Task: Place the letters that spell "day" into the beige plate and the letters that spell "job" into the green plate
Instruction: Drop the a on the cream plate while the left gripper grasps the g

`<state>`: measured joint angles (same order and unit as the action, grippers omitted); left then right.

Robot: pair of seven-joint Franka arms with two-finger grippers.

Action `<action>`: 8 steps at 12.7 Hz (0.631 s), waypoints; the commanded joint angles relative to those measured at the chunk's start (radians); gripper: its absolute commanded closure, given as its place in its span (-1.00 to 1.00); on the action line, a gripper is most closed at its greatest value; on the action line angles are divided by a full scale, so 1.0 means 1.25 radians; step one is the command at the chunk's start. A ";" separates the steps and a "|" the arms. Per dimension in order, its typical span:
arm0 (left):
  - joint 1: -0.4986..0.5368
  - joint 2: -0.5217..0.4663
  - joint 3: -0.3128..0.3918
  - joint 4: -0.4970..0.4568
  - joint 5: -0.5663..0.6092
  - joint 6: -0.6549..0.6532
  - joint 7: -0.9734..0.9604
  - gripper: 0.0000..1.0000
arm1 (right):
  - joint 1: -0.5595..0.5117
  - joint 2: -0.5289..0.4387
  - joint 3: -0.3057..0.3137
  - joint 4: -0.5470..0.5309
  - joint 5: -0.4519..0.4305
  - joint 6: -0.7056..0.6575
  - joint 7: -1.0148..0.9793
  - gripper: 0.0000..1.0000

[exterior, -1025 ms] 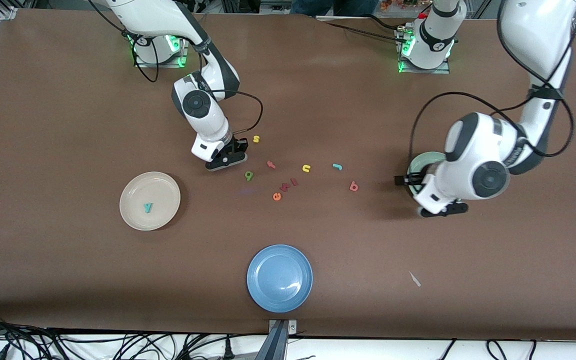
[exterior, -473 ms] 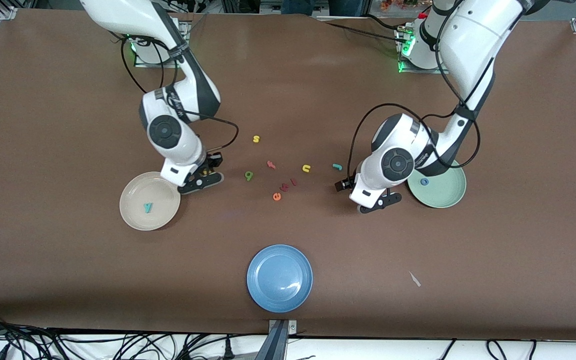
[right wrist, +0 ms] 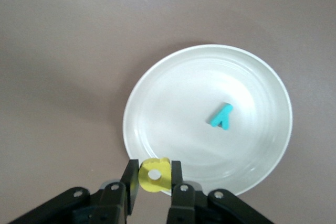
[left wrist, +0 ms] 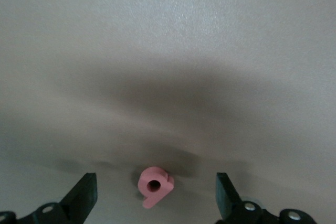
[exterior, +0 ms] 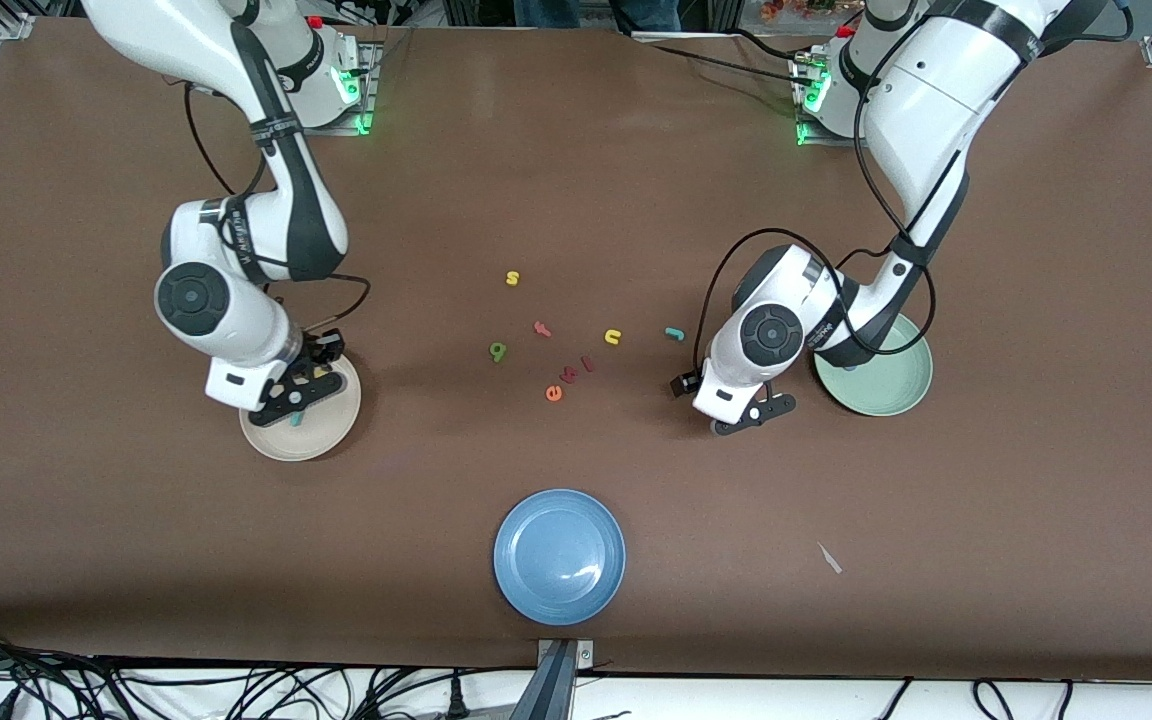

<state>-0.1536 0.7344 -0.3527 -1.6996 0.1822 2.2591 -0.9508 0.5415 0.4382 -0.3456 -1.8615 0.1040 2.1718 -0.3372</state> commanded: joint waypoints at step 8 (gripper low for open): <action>-0.024 0.016 0.004 -0.002 0.026 0.005 -0.038 -0.14 | -0.025 0.009 0.004 0.015 0.015 0.000 -0.004 -0.28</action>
<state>-0.1770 0.7518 -0.3554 -1.6992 0.1826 2.2673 -0.9706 0.5182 0.4431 -0.3452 -1.8605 0.1043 2.1747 -0.3386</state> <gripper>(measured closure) 0.383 0.357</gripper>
